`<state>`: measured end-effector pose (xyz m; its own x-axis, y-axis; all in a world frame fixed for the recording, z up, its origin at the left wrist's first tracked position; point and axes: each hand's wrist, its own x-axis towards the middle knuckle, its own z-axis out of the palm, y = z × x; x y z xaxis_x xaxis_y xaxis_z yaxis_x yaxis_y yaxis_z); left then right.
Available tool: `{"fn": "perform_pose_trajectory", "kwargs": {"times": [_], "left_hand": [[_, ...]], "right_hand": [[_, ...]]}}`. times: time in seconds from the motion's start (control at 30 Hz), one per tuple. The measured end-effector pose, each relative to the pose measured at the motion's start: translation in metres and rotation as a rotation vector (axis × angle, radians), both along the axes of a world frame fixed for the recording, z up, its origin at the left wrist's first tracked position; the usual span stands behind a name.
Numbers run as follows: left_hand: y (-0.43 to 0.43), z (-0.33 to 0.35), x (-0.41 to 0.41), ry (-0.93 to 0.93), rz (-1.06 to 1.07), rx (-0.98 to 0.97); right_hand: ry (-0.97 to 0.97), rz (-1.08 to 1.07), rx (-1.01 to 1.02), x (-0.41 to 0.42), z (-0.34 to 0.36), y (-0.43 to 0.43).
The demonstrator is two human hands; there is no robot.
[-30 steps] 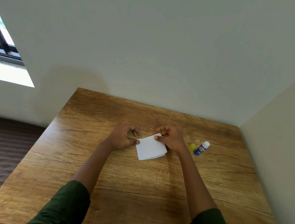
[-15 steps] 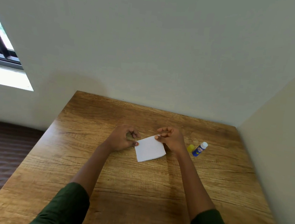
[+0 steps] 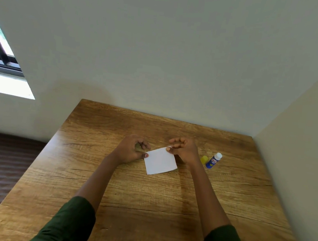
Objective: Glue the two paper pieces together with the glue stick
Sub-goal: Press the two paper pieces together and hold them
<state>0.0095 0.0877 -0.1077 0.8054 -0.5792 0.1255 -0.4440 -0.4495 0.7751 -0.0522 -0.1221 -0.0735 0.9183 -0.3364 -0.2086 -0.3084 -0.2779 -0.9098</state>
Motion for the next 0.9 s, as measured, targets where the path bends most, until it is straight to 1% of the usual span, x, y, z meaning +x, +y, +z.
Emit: {"fn": "perform_pose_trajectory", "kwargs": {"times": [0.1,0.23,0.33,0.5,0.57,0.67,0.9], "left_hand": [[-0.002,0.001,0.002,0.064,0.01,-0.006],[-0.015,0.007,-0.003,0.259,0.057,-0.125],[-0.031,0.008,-0.01,0.275,0.112,-0.181],[-0.051,0.01,-0.022,0.458,0.293,-0.462],[-0.056,0.012,-0.024,0.505,0.317,-0.509],[-0.057,0.017,-0.025,0.529,0.295,-0.529],[-0.057,0.029,-0.027,0.477,0.168,-0.532]], "right_hand": [[-0.015,-0.008,0.017,-0.002,0.0,-0.003],[-0.044,-0.052,0.173,-0.005,0.004,-0.012],[-0.065,-0.066,0.235,-0.008,0.009,-0.018],[-0.097,-0.063,0.269,-0.012,0.016,-0.02],[-0.113,-0.032,0.252,-0.014,0.019,-0.021],[-0.107,0.043,0.188,-0.016,0.022,-0.021],[-0.114,0.117,-0.026,-0.014,0.033,-0.007]]}}
